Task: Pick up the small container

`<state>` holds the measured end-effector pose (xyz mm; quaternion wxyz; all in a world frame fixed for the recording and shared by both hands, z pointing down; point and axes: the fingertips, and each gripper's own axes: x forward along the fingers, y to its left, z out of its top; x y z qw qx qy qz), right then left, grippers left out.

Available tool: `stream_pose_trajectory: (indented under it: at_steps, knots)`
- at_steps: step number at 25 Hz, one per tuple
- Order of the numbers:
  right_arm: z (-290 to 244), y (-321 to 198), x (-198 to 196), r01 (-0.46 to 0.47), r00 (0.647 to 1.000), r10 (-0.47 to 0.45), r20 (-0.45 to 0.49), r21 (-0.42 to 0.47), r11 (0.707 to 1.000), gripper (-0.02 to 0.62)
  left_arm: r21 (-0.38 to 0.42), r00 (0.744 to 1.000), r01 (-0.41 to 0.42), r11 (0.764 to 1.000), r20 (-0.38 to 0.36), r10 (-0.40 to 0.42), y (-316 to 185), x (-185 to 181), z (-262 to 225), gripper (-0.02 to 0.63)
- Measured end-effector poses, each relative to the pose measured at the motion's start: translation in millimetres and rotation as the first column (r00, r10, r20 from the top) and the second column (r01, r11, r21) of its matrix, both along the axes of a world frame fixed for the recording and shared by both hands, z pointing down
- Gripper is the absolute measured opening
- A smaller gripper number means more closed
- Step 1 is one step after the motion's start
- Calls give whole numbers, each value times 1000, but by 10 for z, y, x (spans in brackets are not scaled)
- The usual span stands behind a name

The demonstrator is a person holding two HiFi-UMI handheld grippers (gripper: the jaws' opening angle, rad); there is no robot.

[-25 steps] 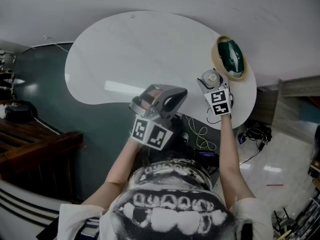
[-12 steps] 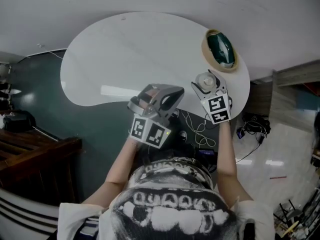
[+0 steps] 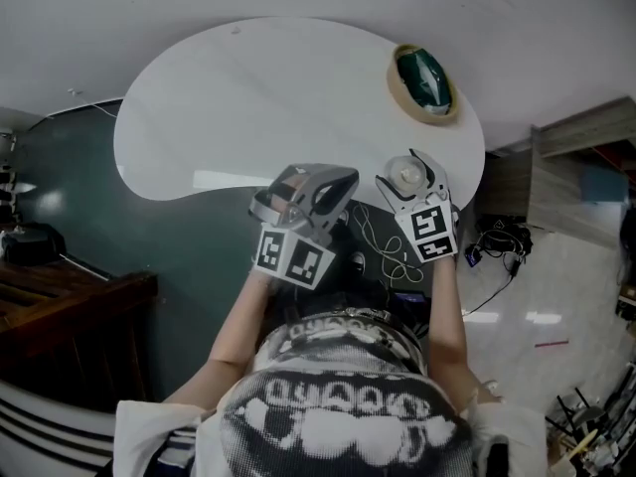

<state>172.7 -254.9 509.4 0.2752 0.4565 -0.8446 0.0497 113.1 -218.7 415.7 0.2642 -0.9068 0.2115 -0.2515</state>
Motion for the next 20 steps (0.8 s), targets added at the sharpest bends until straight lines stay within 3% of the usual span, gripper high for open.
stream_pose_trajectory:
  at_steps: [20]
  knots:
    - [-236, 1224, -165, 90, 996, -90, 20, 30, 996, 342, 12, 997, 81, 997, -14, -81, 971, -69, -17, 5]
